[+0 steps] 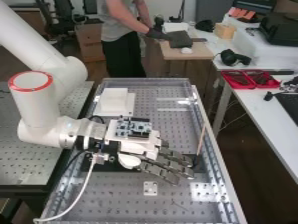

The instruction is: Grab the pcb board and place it in the clear container

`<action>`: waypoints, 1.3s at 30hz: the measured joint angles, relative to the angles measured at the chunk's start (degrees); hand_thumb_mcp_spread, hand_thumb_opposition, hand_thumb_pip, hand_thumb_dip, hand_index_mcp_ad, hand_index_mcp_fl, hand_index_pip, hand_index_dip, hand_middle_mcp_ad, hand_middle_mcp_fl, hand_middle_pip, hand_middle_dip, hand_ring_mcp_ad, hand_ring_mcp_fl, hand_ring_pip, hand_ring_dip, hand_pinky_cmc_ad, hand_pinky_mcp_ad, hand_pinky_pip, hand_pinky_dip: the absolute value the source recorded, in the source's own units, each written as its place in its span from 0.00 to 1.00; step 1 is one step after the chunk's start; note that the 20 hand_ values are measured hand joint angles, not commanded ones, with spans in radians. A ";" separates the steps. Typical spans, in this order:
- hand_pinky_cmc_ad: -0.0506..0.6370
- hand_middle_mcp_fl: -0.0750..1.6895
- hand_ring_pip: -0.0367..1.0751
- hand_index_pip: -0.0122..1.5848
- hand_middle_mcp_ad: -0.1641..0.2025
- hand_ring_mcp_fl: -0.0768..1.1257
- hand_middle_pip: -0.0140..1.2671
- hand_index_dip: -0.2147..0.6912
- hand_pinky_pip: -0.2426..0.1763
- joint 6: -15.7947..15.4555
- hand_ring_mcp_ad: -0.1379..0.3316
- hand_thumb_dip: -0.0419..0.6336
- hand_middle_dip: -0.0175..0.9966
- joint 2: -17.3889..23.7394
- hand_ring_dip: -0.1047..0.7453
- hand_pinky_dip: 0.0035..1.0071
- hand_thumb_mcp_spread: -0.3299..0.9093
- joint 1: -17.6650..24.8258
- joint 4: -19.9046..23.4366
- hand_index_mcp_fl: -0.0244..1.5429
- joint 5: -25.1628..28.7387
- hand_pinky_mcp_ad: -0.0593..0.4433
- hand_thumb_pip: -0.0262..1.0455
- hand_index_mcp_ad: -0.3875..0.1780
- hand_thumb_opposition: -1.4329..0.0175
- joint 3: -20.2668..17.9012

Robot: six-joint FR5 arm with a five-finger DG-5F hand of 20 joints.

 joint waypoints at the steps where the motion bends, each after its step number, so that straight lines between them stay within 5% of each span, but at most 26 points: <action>1: 0.53 0.11 0.12 0.98 0.63 0.06 0.10 0.22 0.40 -0.03 0.77 0.41 0.14 0.00 0.15 0.48 0.62 -0.01 0.00 0.27 -0.11 0.51 0.66 0.49 0.37 0.02; 21: 0.53 0.11 0.12 0.98 0.64 0.06 0.11 0.26 0.40 -0.88 0.77 0.41 0.15 0.52 0.16 0.47 0.65 0.36 -0.49 0.29 -1.64 0.51 0.65 0.47 0.35 0.58; 39: 0.53 0.11 0.12 0.98 0.64 0.06 0.11 0.22 0.40 -1.15 0.77 0.42 0.15 0.05 0.16 0.47 0.61 0.55 -1.33 0.20 -1.45 0.51 0.69 0.46 0.37 0.89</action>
